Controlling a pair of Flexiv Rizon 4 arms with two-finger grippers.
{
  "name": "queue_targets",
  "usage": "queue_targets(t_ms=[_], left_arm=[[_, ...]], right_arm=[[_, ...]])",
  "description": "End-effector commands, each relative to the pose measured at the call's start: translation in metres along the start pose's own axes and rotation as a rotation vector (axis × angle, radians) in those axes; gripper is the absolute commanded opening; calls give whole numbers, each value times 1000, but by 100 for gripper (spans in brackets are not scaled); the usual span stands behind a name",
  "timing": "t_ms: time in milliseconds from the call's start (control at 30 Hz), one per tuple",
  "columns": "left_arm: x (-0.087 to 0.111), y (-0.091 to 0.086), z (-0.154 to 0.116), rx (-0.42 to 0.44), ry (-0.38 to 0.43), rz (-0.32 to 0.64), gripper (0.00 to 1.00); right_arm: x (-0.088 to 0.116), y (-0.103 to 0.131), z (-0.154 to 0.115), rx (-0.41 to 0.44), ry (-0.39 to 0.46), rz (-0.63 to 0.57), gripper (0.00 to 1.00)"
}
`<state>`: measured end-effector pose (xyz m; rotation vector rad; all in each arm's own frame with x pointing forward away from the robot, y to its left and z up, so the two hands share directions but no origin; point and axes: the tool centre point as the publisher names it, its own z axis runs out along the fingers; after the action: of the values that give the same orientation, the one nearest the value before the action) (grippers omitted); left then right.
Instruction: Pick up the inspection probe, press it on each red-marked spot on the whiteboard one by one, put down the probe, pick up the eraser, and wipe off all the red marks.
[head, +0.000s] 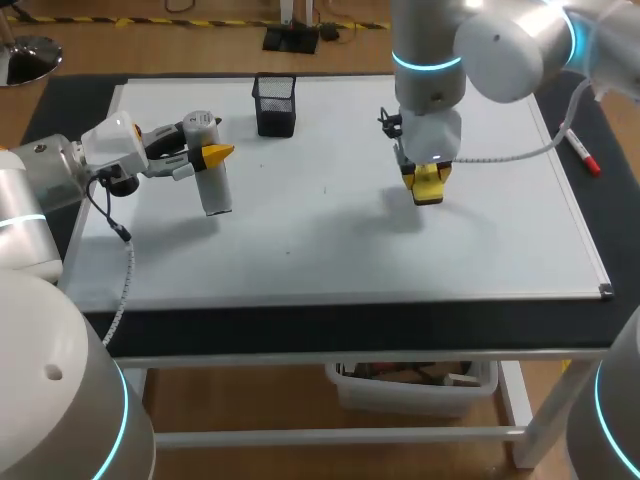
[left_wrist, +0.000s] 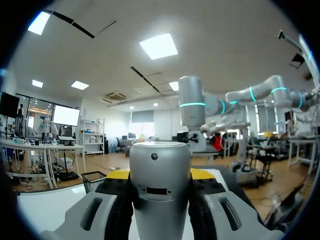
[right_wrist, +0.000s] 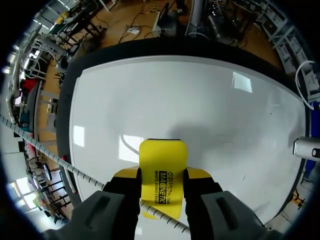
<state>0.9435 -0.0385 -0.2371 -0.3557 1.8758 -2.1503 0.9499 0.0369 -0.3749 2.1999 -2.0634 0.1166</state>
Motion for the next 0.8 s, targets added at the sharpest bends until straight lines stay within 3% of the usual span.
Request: queue_targets(t_ms=[33, 200, 333, 500, 567, 800], left_arm=[[0, -1, 0, 1, 1, -1, 0], [0, -1, 0, 1, 1, -1, 0], [0, -1, 0, 1, 1, -1, 0], [0, -1, 0, 1, 1, -1, 0], [0, -1, 0, 1, 1, -1, 0], [0, -1, 0, 1, 1, -1, 0]], right_arm=[[1, 0, -1, 2, 1, -2, 0], [1, 0, -1, 2, 1, -2, 0], [-13, -7, 4, -10, -34, -10, 0], [-32, -46, 1, -4, -112, -16, 0], [-38, -67, 0, 32, -71, -35, 0], [-45, -129, 1, 38, -62, -44, 0]])
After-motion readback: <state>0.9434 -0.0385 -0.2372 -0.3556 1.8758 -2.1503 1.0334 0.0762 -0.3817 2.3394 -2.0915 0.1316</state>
